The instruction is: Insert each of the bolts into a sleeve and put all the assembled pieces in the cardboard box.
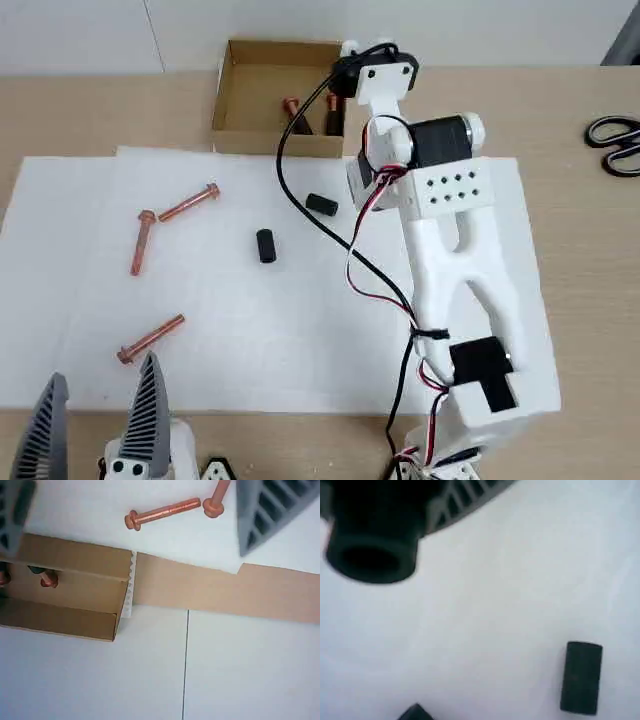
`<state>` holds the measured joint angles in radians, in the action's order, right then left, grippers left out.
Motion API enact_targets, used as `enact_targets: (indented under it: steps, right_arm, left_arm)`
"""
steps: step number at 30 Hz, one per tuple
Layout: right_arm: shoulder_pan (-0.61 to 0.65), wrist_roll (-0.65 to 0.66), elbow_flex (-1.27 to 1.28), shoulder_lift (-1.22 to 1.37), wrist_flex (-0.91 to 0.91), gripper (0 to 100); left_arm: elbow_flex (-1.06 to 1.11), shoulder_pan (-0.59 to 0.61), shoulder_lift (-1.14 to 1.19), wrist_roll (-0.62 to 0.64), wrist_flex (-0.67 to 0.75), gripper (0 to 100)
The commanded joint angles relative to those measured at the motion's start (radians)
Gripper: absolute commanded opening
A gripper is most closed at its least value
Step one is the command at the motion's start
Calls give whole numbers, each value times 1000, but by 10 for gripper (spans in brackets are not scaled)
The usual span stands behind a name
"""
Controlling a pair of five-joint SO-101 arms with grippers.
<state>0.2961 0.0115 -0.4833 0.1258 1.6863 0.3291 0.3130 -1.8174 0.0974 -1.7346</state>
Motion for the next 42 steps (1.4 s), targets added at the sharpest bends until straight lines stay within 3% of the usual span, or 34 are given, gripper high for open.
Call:
enact_targets:
  steps: [1, 13, 24, 32, 42]
  right_arm:
    - [-7, 9, -5, -5, -10, 3]
    - [-8, 9, -5, -5, -8, 3]
    - [-10, 9, -5, -5, -8, 3]
    - [-10, 9, -5, -5, -7, 3]
    - [-10, 9, -5, -7, -7, 3]
  left_arm:
    - [-10, 2, -8, -9, -18, 269]
    - [-16, 5, -8, -12, 14, 269]
    - [-97, 5, -8, -17, 324, 269]
    - [19, 6, -8, -18, 552, 269]
    - [139, 5, 140, -135, 456, 269]
